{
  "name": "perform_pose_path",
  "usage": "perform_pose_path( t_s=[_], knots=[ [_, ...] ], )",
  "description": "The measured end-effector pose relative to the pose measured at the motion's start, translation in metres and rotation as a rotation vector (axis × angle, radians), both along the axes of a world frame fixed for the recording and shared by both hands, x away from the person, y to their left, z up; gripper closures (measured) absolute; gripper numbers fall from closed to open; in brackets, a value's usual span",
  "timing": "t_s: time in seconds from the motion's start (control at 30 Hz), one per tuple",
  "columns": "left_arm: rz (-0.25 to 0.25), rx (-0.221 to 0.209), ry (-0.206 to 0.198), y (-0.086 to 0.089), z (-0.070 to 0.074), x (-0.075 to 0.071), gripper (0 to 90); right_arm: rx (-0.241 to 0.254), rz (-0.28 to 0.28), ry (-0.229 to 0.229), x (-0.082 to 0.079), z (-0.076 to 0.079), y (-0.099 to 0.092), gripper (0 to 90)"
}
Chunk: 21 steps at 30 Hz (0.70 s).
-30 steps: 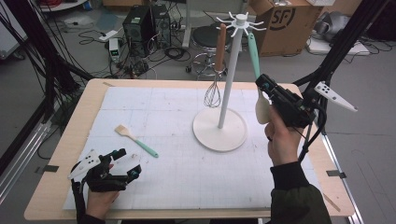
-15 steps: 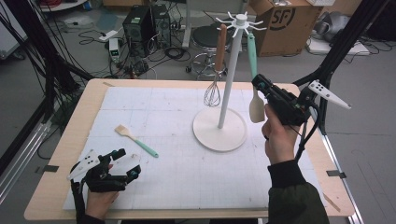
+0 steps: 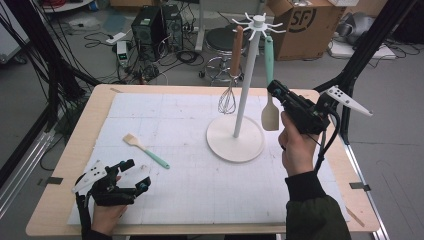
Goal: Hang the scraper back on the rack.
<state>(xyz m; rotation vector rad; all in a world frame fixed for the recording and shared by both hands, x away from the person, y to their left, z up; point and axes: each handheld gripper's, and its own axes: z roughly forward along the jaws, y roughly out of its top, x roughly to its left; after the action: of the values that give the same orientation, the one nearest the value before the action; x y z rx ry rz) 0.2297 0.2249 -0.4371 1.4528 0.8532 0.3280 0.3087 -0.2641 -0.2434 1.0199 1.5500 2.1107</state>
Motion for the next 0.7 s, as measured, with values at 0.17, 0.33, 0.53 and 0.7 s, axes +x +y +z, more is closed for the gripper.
perform_pose_path(
  t_s=[0.17, 0.33, 0.53, 0.7],
  knots=[
    [0.0, 0.0, 0.0, 0.0, 0.0, 0.0, 1.7, 0.007, 0.006, 0.003, 0.0005, -0.0002, 0.0004, 84.7],
    [-0.001, 0.0, 0.001, 0.0001, 0.0001, 0.0, 1.7, 0.014, 0.021, 0.009, 0.0018, -0.0008, 0.0012, 84.7],
    [0.001, 0.001, 0.001, -0.0001, 0.0001, -0.0002, 1.7, 0.026, 0.001, 0.027, 0.0031, -0.002, 0.0009, 80.5],
    [0.001, 0.002, 0.0, -0.0001, 0.0002, -0.0003, 1.7, 0.021, -0.061, 0.031, 0.0009, -0.0064, -0.0008, 70.2]
  ],
)
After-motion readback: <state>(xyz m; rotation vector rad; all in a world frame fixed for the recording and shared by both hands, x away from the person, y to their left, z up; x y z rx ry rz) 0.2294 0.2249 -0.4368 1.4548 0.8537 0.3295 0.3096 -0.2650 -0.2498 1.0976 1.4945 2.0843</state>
